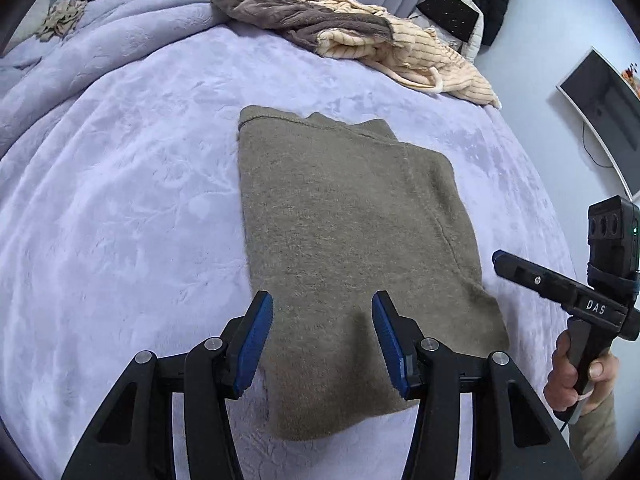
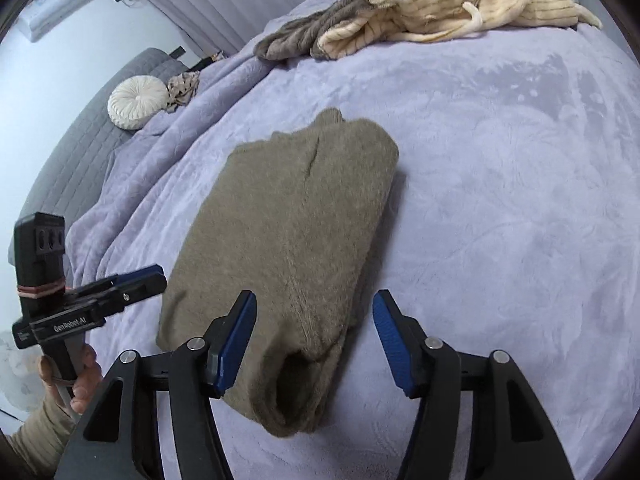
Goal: Fold small clothes
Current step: 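Grip the folded edge with the right tool and straighten it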
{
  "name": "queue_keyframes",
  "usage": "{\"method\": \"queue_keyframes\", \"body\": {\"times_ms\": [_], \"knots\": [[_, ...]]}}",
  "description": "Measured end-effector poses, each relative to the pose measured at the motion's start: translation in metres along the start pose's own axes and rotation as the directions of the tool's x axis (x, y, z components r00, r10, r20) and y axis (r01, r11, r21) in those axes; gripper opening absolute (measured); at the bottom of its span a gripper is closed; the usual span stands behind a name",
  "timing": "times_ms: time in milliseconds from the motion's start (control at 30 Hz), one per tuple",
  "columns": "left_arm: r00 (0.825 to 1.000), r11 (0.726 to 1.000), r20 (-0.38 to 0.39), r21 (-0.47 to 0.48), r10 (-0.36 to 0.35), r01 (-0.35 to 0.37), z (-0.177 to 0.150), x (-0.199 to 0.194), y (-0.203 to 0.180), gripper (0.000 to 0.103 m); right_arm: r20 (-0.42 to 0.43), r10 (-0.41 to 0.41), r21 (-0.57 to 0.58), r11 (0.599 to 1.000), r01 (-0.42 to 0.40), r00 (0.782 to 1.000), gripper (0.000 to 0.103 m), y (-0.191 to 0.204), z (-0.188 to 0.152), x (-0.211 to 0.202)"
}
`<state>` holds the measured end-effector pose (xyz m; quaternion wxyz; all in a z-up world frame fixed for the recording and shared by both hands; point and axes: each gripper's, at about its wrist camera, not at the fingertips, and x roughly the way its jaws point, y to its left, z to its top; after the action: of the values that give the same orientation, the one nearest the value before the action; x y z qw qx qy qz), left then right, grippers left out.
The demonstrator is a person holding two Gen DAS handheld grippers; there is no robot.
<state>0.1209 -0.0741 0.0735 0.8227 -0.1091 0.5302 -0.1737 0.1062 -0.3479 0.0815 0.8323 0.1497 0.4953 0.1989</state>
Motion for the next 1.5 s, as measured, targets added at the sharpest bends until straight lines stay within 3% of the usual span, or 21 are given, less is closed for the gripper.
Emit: {"method": "queue_keyframes", "body": {"times_ms": [100,167,233,267,367,433,533,633,733,767,800,900,933,1067,1100,1133,1167,1267,1333,1500], "knots": [[0.997,0.993,-0.042,-0.099,-0.064,0.06,0.007,0.02,0.019,0.053,0.006,-0.021,0.066,0.998,0.021,1.0,0.071,-0.006,0.027,0.018],[0.989,0.98,-0.054,-0.155,-0.134,0.124,0.01,0.031,0.029,0.062,-0.032,-0.011,0.124,0.992,0.015,0.999,0.066,-0.012,0.042,0.041],[0.99,0.976,-0.038,-0.177,-0.139,0.131,0.012,0.034,0.036,0.057,-0.061,-0.003,0.115,0.993,0.01,0.998,0.024,-0.007,0.054,0.061],[0.989,0.972,-0.027,-0.193,-0.143,0.136,0.013,0.033,0.042,0.044,-0.074,-0.036,0.074,0.996,0.041,0.997,0.024,0.003,0.059,0.07],[0.99,0.966,-0.015,-0.219,-0.143,0.136,0.011,0.028,0.056,0.043,-0.037,-0.067,-0.088,0.994,0.063,0.997,0.021,0.038,0.066,0.073],[0.992,0.971,-0.017,-0.204,-0.128,0.122,0.01,0.025,0.056,0.043,-0.025,-0.075,-0.137,0.988,0.07,0.997,0.02,0.05,0.071,0.075],[0.994,0.984,-0.023,-0.152,-0.102,0.097,0.013,0.019,0.044,0.043,-0.05,-0.135,-0.132,0.983,0.127,0.99,0.021,0.037,0.067,0.083],[0.997,0.992,0.005,-0.103,-0.075,0.075,0.017,0.005,0.029,0.044,-0.055,-0.109,-0.073,0.992,0.105,0.993,0.022,0.018,0.06,0.074],[0.993,0.993,0.052,-0.057,-0.105,0.107,0.024,-0.01,0.012,0.045,-0.041,-0.132,-0.067,0.989,0.129,0.99,0.022,0.017,0.055,0.06],[0.995,0.995,0.053,-0.041,-0.086,0.088,0.026,-0.01,0.007,0.054,-0.03,-0.137,-0.078,0.988,0.134,0.99,0.023,0.021,0.053,0.054],[0.997,0.997,0.049,-0.034,-0.068,0.069,0.027,-0.007,0.002,0.059,-0.026,-0.143,-0.087,0.986,0.14,0.989,0.025,0.024,0.051,0.05],[0.997,0.996,0.013,-0.04,-0.077,0.077,0.027,0.003,-0.005,0.06,-0.027,-0.122,-0.071,0.99,0.119,0.992,0.052,0.03,0.038,0.038],[0.997,0.996,0.01,-0.048,-0.077,0.077,0.025,0.003,-0.006,0.06,-0.022,-0.117,-0.066,0.991,0.115,0.993,0.056,0.032,0.029,0.033],[0.997,0.997,0.009,-0.021,-0.079,0.08,0.013,0.004,-0.017,0.06,-0.015,-0.065,-0.038,0.997,0.064,0.998,0.056,0.036,-0.01,0.02],[0.998,0.998,-0.005,-0.009,-0.065,0.065,0.011,0.01,-0.019,0.06,-0.02,-0.069,-0.038,0.997,0.068,0.997,0.051,0.036,-0.02,0.02],[0.998,0.999,-0.02,0.0,-0.054,0.054,0.007,0.015,-0.021,0.06,-0.03,-0.08,-0.04,0.996,0.079,0.996,0.017,0.036,-0.028,0.022],[0.998,0.999,-0.033,0.007,-0.045,0.045,0.004,0.019,-0.022,0.06,-0.052,-0.089,-0.052,0.995,0.086,0.995,0.008,0.036,-0.035,0.028],[0.998,0.999,-0.026,0.019,-0.05,0.05,-0.003,0.011,-0.027,0.06,-0.064,-0.062,-0.004,0.998,0.062,0.996,0.007,0.027,-0.049,0.03],[0.998,0.997,-0.031,0.043,-0.056,0.057,-0.009,0.007,-0.032,0.06,-0.021,-0.042,0.024,0.999,0.043,0.999,0.007,0.022,-0.059,0.015],[0.999,0.994,-0.049,0.109,0.022,-0.017,-0.014,0.018,-0.04,0.06,-0.038,-0.063,0.007,0.998,0.064,0.997,0.009,0.02,-0.068,0.019]]}}
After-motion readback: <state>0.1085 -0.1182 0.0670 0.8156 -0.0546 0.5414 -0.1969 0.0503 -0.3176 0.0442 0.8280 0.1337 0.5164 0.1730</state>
